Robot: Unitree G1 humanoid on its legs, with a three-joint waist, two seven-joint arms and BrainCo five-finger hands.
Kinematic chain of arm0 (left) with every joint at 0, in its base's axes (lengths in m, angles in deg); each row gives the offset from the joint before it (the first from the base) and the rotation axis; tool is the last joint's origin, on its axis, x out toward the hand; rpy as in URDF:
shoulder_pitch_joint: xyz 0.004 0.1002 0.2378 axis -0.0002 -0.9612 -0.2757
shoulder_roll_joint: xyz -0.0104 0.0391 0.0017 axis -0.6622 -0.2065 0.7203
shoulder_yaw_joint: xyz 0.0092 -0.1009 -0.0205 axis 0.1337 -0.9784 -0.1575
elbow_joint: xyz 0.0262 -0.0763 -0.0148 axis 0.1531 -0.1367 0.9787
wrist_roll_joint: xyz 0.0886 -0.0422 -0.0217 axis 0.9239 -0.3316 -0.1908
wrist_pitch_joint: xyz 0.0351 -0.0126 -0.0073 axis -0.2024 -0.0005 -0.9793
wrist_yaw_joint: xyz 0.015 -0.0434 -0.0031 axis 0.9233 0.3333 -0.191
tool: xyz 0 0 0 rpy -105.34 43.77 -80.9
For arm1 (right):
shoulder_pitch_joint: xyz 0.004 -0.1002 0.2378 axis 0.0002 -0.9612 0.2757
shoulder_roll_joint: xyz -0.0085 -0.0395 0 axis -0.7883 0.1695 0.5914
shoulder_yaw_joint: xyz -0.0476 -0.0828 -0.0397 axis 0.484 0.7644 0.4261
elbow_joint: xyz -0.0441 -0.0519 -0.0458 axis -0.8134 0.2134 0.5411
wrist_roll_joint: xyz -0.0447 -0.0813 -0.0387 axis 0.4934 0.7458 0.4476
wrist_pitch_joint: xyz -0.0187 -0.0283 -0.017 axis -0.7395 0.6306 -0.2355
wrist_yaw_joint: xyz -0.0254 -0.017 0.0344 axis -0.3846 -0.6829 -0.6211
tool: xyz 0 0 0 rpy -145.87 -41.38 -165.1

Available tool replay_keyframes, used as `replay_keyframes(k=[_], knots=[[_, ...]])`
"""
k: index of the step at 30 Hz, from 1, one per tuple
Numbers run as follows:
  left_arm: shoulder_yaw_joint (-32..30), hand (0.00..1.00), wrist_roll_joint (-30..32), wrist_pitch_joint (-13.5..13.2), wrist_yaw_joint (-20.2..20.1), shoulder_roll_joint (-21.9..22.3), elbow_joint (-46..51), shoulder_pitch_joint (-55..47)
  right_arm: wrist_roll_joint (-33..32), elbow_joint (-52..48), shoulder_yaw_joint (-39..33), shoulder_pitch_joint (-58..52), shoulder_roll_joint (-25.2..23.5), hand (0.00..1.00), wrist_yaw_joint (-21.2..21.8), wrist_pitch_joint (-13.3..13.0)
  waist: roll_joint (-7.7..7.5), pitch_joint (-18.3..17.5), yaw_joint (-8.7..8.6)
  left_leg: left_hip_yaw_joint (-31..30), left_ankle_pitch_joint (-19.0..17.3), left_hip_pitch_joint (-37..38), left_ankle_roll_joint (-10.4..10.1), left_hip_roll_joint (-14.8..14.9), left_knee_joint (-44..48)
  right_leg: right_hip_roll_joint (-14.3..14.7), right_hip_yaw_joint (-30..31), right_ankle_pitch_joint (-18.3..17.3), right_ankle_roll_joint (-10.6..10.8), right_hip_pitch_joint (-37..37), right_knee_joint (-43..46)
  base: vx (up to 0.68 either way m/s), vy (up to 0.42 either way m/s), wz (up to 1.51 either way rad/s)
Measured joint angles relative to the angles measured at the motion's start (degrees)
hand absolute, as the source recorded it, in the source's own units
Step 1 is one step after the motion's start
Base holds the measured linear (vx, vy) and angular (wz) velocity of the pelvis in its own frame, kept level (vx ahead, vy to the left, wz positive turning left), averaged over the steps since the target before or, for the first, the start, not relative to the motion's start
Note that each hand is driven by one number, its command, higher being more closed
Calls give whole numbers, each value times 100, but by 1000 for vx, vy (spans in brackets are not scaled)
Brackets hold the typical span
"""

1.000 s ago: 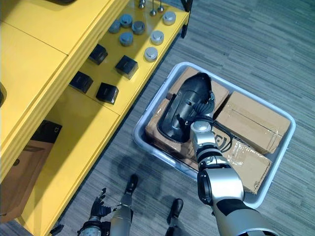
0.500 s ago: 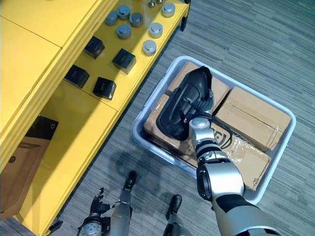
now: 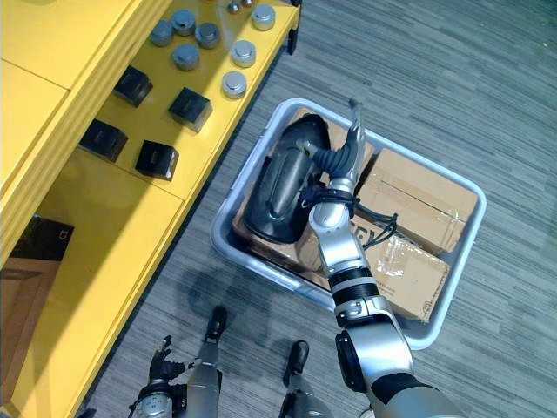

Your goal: Walk over and take plastic housings, then place them on the shelf

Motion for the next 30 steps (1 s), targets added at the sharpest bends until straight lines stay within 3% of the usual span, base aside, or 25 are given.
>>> replay_keyframes(k=[7, 14, 22, 23, 30], knots=[[-15, 0, -5, 0, -3, -27, -5, -13, 5, 300, -173, -266, -312, 0, -40, 1, -55, -8, -23, 134, 26, 94, 8, 6, -79, -2, 128, 18, -26, -15, -1, -2, 4, -9], [7, 0, -115, -52, -12, -40, -11, -10, -254, 2403, -550, 57, -402, 0, 82, 88, -62, -9, 44, 118, 153, 43, 3, 23, -235, 25, 127, 78, -2, -121, -12, 0, 0, 0], [14, 0, -233, -135, -30, -56, -14, 30, -549, 3410, -661, 619, -320, 0, 296, 92, -69, -6, 97, -33, 204, -186, 8, 3, -222, 31, 22, 167, 32, -222, -113, -10, 13, 7], [15, 0, -238, -145, -33, -57, -15, 34, -584, 3464, -661, 645, -285, 100, 297, 92, -69, -6, 104, -54, 206, -204, 6, 3, -218, 33, -1, 167, 32, -225, -113, -1, 5, 13], [67, 0, -281, -179, -161, -78, -25, 116, -848, 4033, -787, 939, 301, 100, 453, 90, -65, -3, 195, -237, 245, -395, -13, -4, -185, 57, -88, 164, 32, -303, -114, 8, 3, 9]])
